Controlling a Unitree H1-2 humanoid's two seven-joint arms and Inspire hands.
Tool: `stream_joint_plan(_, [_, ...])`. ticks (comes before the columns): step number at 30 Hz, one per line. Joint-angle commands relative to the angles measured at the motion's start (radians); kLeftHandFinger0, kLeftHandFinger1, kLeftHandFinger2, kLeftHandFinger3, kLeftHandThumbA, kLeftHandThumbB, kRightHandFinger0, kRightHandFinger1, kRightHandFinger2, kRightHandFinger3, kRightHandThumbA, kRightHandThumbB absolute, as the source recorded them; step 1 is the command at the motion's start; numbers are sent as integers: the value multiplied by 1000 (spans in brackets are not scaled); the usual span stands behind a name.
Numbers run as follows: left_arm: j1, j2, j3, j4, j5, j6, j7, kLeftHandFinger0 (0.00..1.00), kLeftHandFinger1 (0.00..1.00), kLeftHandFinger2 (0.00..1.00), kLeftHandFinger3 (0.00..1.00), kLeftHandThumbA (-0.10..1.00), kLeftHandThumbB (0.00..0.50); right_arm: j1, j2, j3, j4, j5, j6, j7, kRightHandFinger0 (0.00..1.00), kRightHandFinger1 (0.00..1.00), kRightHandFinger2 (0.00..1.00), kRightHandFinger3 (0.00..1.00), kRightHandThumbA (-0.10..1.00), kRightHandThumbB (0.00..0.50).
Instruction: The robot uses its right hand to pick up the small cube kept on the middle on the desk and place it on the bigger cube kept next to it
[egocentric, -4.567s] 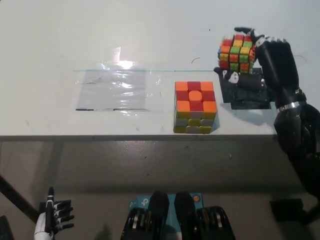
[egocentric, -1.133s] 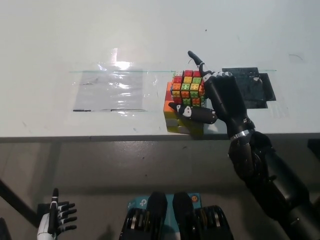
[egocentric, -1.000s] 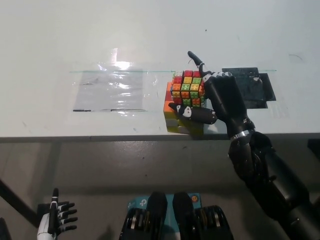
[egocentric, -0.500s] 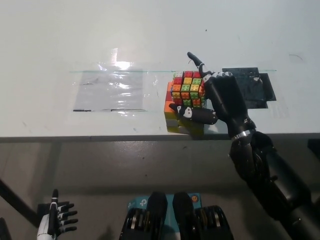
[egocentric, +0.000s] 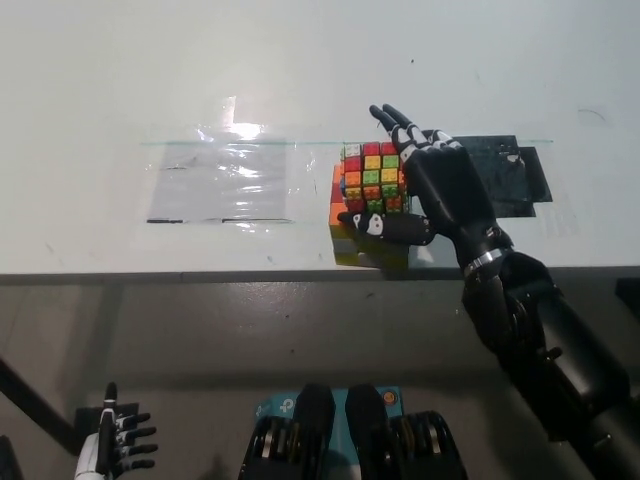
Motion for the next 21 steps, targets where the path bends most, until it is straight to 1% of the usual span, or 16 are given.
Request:
stream_joint_plan(1, [-5, 6, 7, -25, 0, -7, 11, 496, 495, 555, 587, 1000, 366, -27, -5, 18, 1, -18, 33, 87, 715, 1000, 1000, 1000, 1000, 368])
stream_joint_plan(3, [-5, 8, 4, -26, 4, -7, 11, 489, 496, 557, 583, 1000, 367, -28, -5, 19, 5, -18, 31, 87, 709, 1000, 1000, 1000, 1000, 365])
stream_joint_plan(5, [6, 4, 2, -30, 6, -7, 13, 479, 481, 532, 559, 1000, 373, -30, -6, 23, 12, -17, 28, 94, 683, 1000, 1000, 1000, 1000, 363])
stream_joint_plan(7, [8, 3, 2, -28, 7, -15, 15, 471, 481, 534, 554, 1000, 373, -31, -7, 24, 10, -17, 30, 98, 655, 1000, 1000, 1000, 1000, 359])
stream_joint_plan(8, [7, 1, 7, -27, 2, -12, 16, 477, 491, 559, 587, 1000, 374, -33, -5, 23, 15, -13, 27, 94, 609, 958, 1000, 1000, 1000, 359])
stream_joint_plan(10, [14, -2, 8, -28, 0, -16, 15, 473, 485, 551, 582, 1000, 380, -32, -5, 25, 18, -12, 24, 95, 575, 919, 1000, 1000, 1000, 355])
stream_joint_plan(11, [16, -2, 5, -26, 6, -25, 18, 449, 457, 535, 557, 1000, 375, -37, -5, 25, 23, -9, 16, 95, 565, 901, 1000, 1000, 1000, 347])
stream_joint_plan(12, [18, -1, 4, -22, 3, -32, 10, 445, 459, 537, 561, 1000, 376, -39, -6, 26, 25, -10, 15, 96, 547, 882, 1000, 1000, 1000, 347])
stream_joint_plan(13, [17, -3, 8, -20, 0, -34, 13, 440, 450, 525, 547, 1000, 377, -40, -7, 25, 23, -6, 14, 99, 499, 844, 1000, 1000, 998, 347])
stream_joint_plan(17, [24, -7, 13, -21, -6, -39, 12, 437, 452, 527, 573, 1000, 372, -41, -10, 27, 18, -6, 12, 111, 503, 832, 1000, 1000, 1000, 362])
stream_joint_plan(18, [31, -9, 14, -32, -6, -30, 13, 445, 461, 535, 586, 1000, 365, -38, -18, 34, -2, -13, 18, 128, 543, 933, 1000, 1000, 1000, 363])
stream_joint_plan(19, [27, -6, 13, -20, -4, -37, 12, 455, 467, 529, 578, 1000, 377, -39, -25, 41, -8, -26, 21, 134, 606, 1000, 1000, 1000, 1000, 375])
stream_joint_plan(20, [29, -5, 13, -20, -4, -38, 12, 461, 469, 525, 570, 1000, 377, -40, -25, 44, -7, -27, 21, 135, 628, 1000, 1000, 1000, 1000, 384])
stream_joint_plan(21, [25, -5, 15, -9, -2, -45, 17, 452, 461, 513, 545, 1000, 377, -43, -33, 51, -16, -34, 32, 154, 699, 1000, 1000, 1000, 1000, 412])
